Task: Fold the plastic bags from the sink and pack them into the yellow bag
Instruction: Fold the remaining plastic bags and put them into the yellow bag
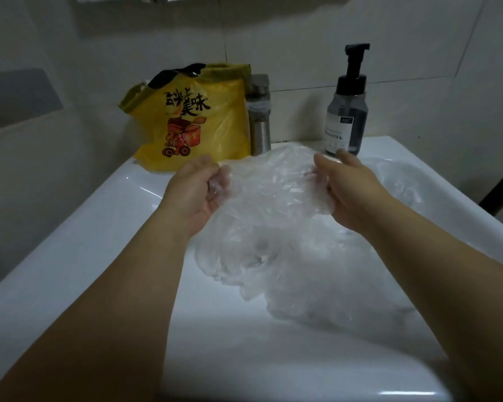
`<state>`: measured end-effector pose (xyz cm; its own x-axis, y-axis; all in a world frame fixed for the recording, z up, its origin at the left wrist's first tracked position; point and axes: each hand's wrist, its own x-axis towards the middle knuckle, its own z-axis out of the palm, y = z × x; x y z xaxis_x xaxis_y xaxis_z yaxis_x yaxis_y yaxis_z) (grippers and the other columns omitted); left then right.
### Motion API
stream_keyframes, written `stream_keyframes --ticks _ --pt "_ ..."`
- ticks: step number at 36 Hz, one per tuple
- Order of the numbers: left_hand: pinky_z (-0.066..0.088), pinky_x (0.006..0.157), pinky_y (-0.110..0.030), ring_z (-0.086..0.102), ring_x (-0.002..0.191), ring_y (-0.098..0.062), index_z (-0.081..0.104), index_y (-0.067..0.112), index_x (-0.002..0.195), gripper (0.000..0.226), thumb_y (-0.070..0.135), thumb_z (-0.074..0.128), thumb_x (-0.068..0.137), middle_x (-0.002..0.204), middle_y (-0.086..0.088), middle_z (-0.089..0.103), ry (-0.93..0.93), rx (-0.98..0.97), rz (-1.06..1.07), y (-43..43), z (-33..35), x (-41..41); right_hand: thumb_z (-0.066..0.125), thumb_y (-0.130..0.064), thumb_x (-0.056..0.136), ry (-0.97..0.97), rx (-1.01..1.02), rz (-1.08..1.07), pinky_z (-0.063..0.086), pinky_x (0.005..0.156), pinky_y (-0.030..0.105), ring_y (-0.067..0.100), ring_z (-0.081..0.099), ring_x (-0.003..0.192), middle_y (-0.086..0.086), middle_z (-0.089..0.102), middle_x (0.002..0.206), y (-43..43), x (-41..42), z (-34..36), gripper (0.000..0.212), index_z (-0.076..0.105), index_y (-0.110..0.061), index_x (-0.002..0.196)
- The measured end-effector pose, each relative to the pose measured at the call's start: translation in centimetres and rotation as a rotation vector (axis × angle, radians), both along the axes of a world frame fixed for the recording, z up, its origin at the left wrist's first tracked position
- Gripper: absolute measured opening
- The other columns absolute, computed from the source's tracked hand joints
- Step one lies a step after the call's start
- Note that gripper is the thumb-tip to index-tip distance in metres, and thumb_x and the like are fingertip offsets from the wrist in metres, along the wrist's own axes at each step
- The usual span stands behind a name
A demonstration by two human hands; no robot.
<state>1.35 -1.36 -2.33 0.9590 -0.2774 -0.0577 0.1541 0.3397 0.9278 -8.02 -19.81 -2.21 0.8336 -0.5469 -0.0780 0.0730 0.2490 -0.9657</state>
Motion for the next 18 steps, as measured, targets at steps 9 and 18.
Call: stream_keyframes --ticks 9,18 --pt "0.049 0.059 -0.016 0.061 0.068 -0.002 0.065 0.019 0.106 0.021 0.007 0.066 0.088 0.082 0.007 0.065 -0.23 0.27 -0.078 0.0 -0.7 -0.1 0.062 0.003 0.086 0.075 -0.262 0.114 0.043 0.105 0.041 0.024 0.057 0.113 0.005 0.057 0.126 -0.3 0.0 -0.5 0.045 0.059 -0.014 0.128" --pt "0.042 0.07 -0.015 0.048 0.067 -0.002 0.064 0.026 0.104 0.032 0.015 0.079 0.078 0.078 0.013 0.054 -0.665 0.776 0.099 0.7 -1.7 0.1 0.057 -0.003 0.092 0.248 -0.736 0.039 0.041 0.047 0.005 0.009 0.053 0.078 0.001 0.054 0.115 -1.1 -0.1 -2.0 0.046 0.051 -0.013 0.136"
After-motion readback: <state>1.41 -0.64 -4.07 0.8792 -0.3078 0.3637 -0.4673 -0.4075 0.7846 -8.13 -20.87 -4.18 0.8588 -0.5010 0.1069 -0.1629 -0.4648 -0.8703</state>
